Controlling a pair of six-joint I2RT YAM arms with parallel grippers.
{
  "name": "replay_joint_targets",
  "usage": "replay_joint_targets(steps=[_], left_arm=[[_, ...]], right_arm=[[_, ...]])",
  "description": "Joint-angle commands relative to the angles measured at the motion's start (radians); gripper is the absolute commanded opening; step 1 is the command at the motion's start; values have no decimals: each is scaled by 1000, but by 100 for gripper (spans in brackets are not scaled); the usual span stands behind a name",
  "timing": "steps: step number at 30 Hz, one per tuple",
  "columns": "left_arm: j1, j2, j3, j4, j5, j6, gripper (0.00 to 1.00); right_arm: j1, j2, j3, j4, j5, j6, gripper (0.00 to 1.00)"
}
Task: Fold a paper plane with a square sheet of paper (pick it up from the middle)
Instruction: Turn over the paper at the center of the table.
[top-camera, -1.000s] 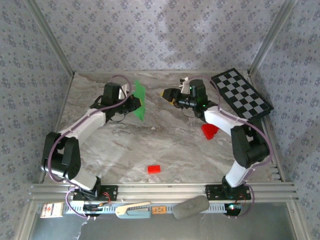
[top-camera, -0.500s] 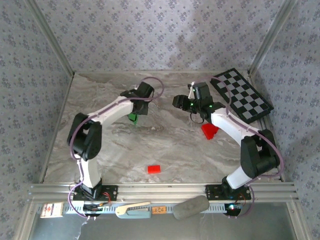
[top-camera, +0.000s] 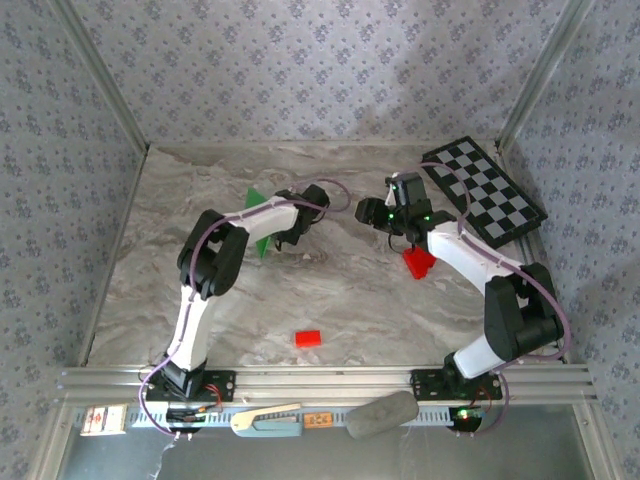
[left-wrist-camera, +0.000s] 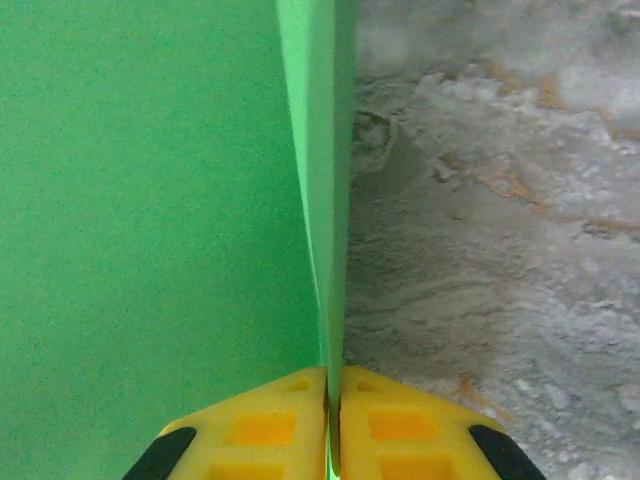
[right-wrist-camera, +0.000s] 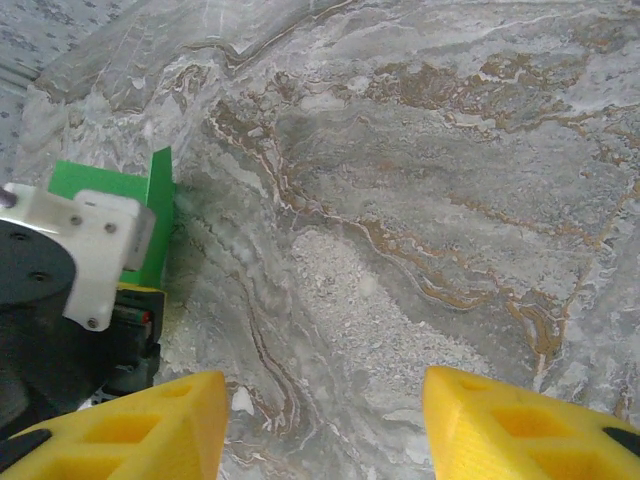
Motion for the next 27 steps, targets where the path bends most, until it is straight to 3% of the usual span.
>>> replay_joint_targets(steps=[1,10,17,27], left_arm=[[-21,31,42,-64,-21,-7,13],[-30,27,61,-67,94,-55,20],[-32,-64,40,-51,322,-138,35],[-42,-247,-137,98,677,-263,41]], right_arm=[[-5,-26,-13,-10,20,8,55],[-5,-15,-14,-5,15,29,55],[-6,-11,-17,4,17,39,55],[-9,-7,-30,16,20,49,56]])
